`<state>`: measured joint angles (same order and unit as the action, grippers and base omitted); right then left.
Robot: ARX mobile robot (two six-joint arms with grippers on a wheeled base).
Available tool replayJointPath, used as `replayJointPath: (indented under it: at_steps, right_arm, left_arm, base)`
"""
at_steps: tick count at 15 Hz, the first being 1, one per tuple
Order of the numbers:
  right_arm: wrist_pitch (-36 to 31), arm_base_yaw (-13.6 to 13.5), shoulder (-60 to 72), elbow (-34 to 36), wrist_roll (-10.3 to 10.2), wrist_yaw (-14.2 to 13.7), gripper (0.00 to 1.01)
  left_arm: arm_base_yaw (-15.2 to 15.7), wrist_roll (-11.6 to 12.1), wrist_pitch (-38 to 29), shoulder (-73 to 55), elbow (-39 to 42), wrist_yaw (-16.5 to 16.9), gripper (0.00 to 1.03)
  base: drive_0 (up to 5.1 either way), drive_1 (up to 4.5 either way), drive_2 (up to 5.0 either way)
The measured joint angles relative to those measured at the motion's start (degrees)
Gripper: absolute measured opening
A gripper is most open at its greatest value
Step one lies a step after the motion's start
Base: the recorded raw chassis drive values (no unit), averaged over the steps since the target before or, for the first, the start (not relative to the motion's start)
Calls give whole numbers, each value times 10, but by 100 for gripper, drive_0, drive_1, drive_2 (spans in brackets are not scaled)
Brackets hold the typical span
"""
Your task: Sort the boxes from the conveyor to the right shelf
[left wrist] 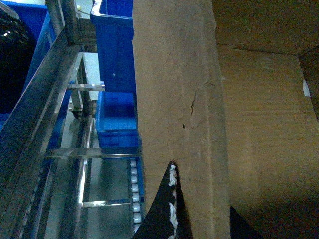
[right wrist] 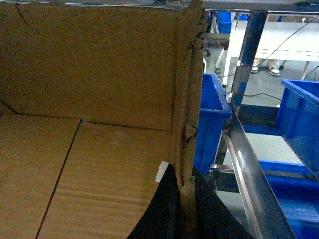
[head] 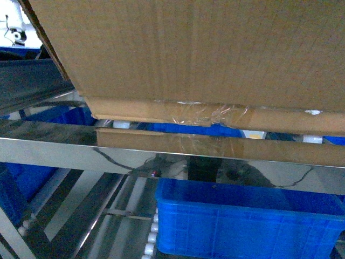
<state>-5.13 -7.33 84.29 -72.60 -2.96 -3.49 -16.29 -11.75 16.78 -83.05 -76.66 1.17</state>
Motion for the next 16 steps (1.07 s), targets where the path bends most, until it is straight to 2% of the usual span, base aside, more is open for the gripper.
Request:
replayJointPath:
  at_steps: [5, 8, 12, 13, 14, 16]
  right_arm:
    - [-4, 10, 36, -28, -5, 15, 3]
    - [-46, 9, 49, -29, 6, 14, 3]
    - [-49, 2, 49, -22, 13, 7, 3]
    - [-57, 2, 49, -20, 14, 4, 6]
    - [-78, 2, 49, -18, 14, 3, 18]
    - [-99, 2, 49, -17, 10, 1, 40]
  left_arm:
    - [0, -3, 2, -55, -47, 14, 3]
    - [0, -5, -36, -59, -42, 3, 3]
    - [-1, -7, -51, -59, -24, -1, 3]
    - [-1, -7, -58, -59, -24, -1, 3]
    - [-1, -13, -75, -59, -21, 5, 4]
    - [-2, -44, -114, -60, -17, 32, 25]
  base:
    - [0, 0, 0]
    - [0, 0, 0]
    - [0, 0, 0]
    - [0, 0, 0]
    - [0, 0, 0]
    - [0, 0, 0]
